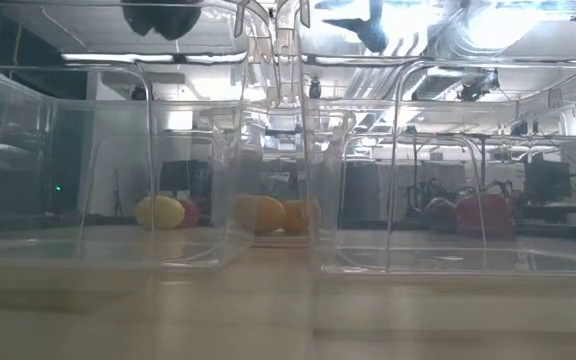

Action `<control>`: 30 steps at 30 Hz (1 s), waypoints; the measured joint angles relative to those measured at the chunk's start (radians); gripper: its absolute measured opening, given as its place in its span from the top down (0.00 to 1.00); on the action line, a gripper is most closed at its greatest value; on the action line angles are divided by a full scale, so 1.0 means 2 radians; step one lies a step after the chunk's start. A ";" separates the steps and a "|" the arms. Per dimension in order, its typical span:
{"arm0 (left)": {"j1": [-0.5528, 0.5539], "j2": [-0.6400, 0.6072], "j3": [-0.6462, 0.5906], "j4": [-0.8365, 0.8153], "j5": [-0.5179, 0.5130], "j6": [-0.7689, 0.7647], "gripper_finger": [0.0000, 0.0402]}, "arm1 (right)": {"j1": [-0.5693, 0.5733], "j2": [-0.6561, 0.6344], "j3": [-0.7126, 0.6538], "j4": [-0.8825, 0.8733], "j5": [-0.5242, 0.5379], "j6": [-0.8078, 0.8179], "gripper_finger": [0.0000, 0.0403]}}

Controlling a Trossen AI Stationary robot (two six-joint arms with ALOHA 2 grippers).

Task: Sort produce into baskets
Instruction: Put the red apple into the bottom left transparent bin

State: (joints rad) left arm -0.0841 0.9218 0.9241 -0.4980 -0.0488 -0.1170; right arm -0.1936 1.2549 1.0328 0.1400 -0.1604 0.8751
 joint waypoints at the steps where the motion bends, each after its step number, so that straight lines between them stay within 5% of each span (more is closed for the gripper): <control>1: 0.000 0.000 0.000 0.008 -0.002 0.002 0.39 | 0.000 0.000 0.000 -0.006 0.000 0.007 0.03; 30: 0.000 0.000 0.000 0.024 -0.005 -0.006 0.39 | 0.000 0.000 0.000 -0.038 0.050 0.047 0.03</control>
State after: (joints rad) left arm -0.0849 0.9218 0.9241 -0.4507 -0.0597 -0.1284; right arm -0.1936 1.2552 1.0328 0.0631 -0.0597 0.9691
